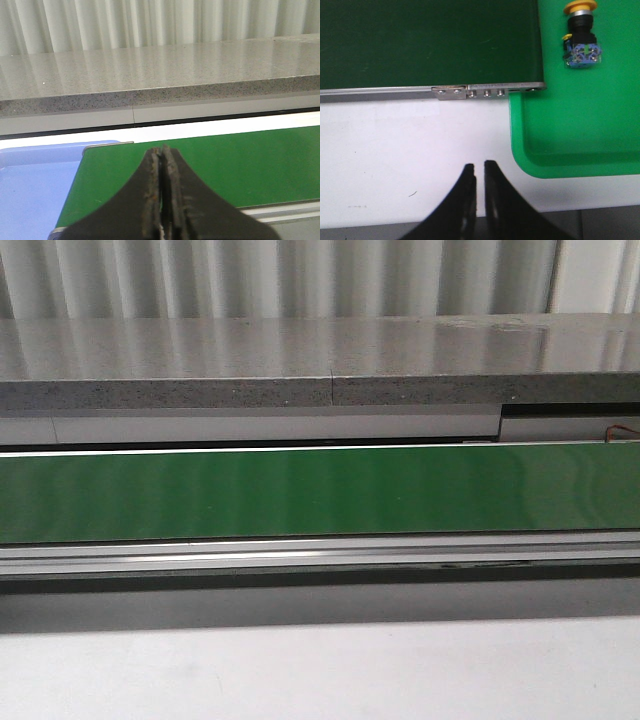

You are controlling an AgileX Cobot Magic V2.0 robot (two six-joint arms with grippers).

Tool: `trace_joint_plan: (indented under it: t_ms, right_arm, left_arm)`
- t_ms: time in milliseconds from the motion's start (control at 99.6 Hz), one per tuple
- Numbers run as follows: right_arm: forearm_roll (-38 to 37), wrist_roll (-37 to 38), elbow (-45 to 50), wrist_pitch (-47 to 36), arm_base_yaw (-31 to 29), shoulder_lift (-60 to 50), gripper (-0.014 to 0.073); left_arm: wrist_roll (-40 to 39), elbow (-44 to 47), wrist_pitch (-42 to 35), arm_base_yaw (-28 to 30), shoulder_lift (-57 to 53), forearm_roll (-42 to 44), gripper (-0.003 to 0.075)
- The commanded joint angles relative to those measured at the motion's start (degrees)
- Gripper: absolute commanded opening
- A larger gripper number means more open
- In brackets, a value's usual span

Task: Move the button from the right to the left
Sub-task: 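Lower the right gripper and grasp the yellow push button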

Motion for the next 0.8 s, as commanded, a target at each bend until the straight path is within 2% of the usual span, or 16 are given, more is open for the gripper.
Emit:
trace_joint_plan:
  t_ms: [0,100,171,422,793]
  right_arm:
    - [-0.14,-0.17,-3.21,-0.99,-0.31,2.93,0.0249]
    - [-0.08,-0.17,-4.25,-0.65,-0.31,6.38,0.0470]
    - [0.11,-0.17,-4.75,-0.92,-0.31,8.39,0.0546]
    - [-0.24,-0.17,-8.26,-2.00,-2.19,14.87,0.0549]
    - [-0.56,-0.22,-17.23,-2.60,-16.19,25.64,0.0549]
  left_arm:
    - [-0.60,2.25,-4.41,-0.12,-1.78,-0.51,-0.0020]
    - [-0.60,2.25,-4.41,-0.12,-1.78,-0.51,-0.0020]
    - [-0.60,2.25,-4.41,-0.12,-1.78,-0.51,-0.0020]
    - [-0.60,2.25,-4.41,-0.12,-1.78,-0.51,-0.0020]
    - [-0.60,2.25,-4.41,-0.12,-1.78,-0.51,-0.0020]
